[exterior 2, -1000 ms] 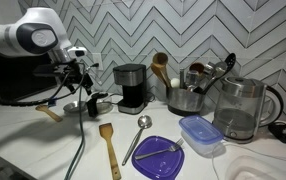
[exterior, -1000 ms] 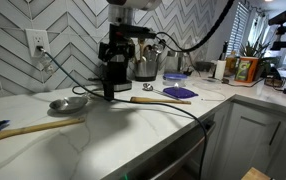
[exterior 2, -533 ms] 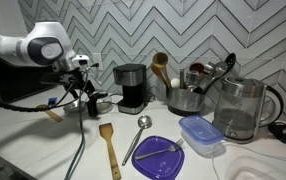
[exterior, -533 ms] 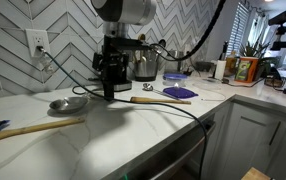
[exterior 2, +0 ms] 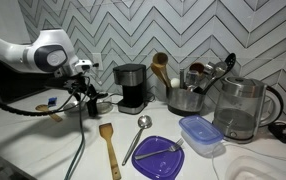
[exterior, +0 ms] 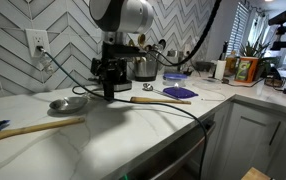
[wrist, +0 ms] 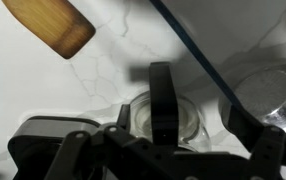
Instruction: Pick up the coffee jar and slot it into the coffee machine
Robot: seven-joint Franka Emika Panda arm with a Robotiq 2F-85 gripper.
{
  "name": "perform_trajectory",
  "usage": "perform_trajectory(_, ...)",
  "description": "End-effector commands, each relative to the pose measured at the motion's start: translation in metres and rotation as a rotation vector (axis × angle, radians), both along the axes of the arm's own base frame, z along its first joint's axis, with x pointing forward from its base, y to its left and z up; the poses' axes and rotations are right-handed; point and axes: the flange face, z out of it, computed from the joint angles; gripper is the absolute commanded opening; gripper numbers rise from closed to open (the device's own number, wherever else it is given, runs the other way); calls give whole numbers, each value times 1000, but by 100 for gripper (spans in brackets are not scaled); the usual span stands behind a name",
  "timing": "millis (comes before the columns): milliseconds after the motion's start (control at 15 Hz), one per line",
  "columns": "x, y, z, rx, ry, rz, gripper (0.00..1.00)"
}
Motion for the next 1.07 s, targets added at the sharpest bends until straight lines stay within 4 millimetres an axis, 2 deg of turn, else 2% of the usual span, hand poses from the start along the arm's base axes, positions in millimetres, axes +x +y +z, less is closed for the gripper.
perform_trajectory(0,3,0,-7,0,-16,-26,98)
perform_trajectory(67,3,-1,-8,-6,-17,-35,85)
perform_trajectory(133,4,-2,-8,-7,-19,-38,80)
perform_trajectory(267,3,-4,-8,-20,-20,-48,59)
perform_trajectory(400,4,-6,-8,-28,-25,-57,50)
perform_trajectory(533,6,-8,-8,-38,-32,-60,46)
perform_trajectory(600,6,-8,-8,-43,-35,-61,50)
perform_trajectory(1000,12,-5,-5,-59,-85,-58,55)
